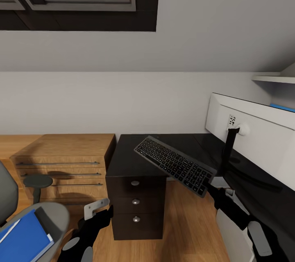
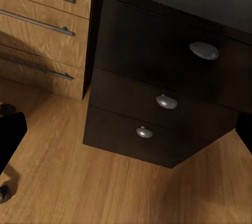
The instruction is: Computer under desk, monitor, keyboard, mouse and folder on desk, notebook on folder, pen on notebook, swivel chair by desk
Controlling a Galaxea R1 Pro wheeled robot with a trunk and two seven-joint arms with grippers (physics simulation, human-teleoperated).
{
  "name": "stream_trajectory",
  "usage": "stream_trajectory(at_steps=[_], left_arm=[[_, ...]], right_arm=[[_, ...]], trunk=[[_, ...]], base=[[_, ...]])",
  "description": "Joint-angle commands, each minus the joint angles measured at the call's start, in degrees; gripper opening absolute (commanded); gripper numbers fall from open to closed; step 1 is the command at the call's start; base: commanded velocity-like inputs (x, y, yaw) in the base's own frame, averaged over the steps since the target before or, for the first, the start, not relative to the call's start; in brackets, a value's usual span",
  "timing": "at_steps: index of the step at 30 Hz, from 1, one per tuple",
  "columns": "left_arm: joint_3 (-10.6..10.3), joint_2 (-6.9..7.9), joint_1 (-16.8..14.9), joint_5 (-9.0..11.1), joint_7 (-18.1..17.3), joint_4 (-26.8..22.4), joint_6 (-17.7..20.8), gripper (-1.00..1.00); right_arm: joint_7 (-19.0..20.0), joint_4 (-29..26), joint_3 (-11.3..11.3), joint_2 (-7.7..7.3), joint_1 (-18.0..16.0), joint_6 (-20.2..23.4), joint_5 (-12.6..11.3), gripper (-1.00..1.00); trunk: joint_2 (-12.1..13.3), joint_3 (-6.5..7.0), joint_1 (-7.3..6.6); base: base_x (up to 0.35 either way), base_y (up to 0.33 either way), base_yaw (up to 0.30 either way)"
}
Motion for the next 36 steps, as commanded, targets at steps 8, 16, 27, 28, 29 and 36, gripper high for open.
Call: stream_trajectory(at_steps=[8,16,27,28,29,36], left_arm=[[-0.07,0.00,-0.01,0.60,0.51,-0.08,0.15,1.00],[-0.07,0.00,-0.01,0.60,0.51,-0.08,0.15,1.00],[-1.00,0.00,-0.01,0.60,0.51,-0.08,0.15,1.00],[-1.10,0.00,-0.01,0.60,0.51,-0.08,0.15,1.00],[-1.14,0.00,-0.01,0.60,0.51,-0.08,0.15,1.00],[-1.20,0.00,-0.01,0.60,0.51,-0.08,0.16,1.00]], right_arm=[[-5.75,-0.50,-0.42,3.83,-0.04,-11.54,-0.45,-1.00],[-15.42,-2.11,-0.81,8.14,-0.04,-25.12,-0.65,-1.00],[-18.14,-0.03,-0.52,10.45,-0.04,-26.30,-12.34,-1.00],[-18.13,-0.05,-0.54,10.76,-0.04,-26.37,-12.37,-1.00],[-18.12,-0.06,-0.54,10.88,-0.04,-26.40,-12.39,-1.00],[-18.84,0.06,-0.49,11.33,-0.04,-26.53,-12.49,-1.00]], trunk=[[-0.03,-0.05,0.00],[-0.03,-0.05,0.00],[-0.03,-0.05,0.00],[-0.03,-0.05,0.00],[-0.03,-0.05,0.00],[-0.03,-0.05,0.00]], base=[[0.000,0.000,0.000],[0.000,0.000,0.000],[0.000,0.000,0.000],[0.000,0.000,0.000],[0.000,0.000,0.000],[0.000,0.000,0.000]])
